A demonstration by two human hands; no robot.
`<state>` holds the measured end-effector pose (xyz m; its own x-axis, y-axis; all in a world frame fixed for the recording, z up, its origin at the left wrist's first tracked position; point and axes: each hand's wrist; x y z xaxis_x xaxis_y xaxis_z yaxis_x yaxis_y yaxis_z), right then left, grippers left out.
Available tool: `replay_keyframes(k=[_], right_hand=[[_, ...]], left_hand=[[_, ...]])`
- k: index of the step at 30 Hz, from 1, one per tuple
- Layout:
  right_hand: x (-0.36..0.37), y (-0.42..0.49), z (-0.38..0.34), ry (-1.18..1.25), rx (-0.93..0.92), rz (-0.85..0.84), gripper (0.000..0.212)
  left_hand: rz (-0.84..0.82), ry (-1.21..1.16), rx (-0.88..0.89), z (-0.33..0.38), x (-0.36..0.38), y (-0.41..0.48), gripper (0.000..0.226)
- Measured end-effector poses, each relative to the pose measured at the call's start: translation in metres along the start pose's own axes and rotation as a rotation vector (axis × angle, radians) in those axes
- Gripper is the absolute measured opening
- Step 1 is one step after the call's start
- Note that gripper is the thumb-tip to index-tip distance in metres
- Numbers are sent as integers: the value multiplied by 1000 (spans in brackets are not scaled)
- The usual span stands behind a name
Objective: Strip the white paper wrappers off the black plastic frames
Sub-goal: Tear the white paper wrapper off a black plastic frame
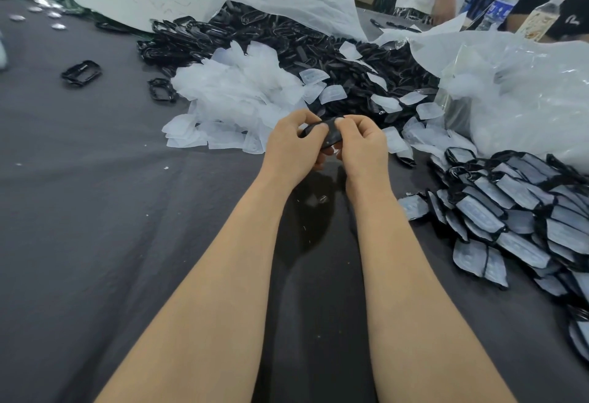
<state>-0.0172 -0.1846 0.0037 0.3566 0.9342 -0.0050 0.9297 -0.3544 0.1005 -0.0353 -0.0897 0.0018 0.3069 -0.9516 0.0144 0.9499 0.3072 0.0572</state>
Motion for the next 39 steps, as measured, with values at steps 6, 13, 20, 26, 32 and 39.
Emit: replay_keyframes(k=[6,13,20,26,32,39], right_hand=[[-1,-2,-3,79,61,-107,12],[1,-1,-1,46,17,-22,15],[-2,3,1,-100,-37,-51,9],[-5,7,3,-302,-150,-71,9],[-5,5,1,-46,66,-40,19],[-2,3,0,-137,21,-60,13]], left_hand=[[7,-32,-12,-3,-1,3,17],[-8,-47,-25,-4,1,4,15],[2,-57,-24,-6,0,5,22],[-14,-102,-49,-5,-1,5,18],[-67,-4,11,-4,2,3,15],[11,-26,-19,-7,3,5,5]])
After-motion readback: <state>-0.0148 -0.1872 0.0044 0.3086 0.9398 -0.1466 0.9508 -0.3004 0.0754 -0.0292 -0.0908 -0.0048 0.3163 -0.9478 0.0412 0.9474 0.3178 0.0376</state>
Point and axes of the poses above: each hand's wrist, its own y-axis towards the middle knuckle, its own x-axis out of the palm, z = x × y, and after that the axes turned 9 degrees about z, right-handed
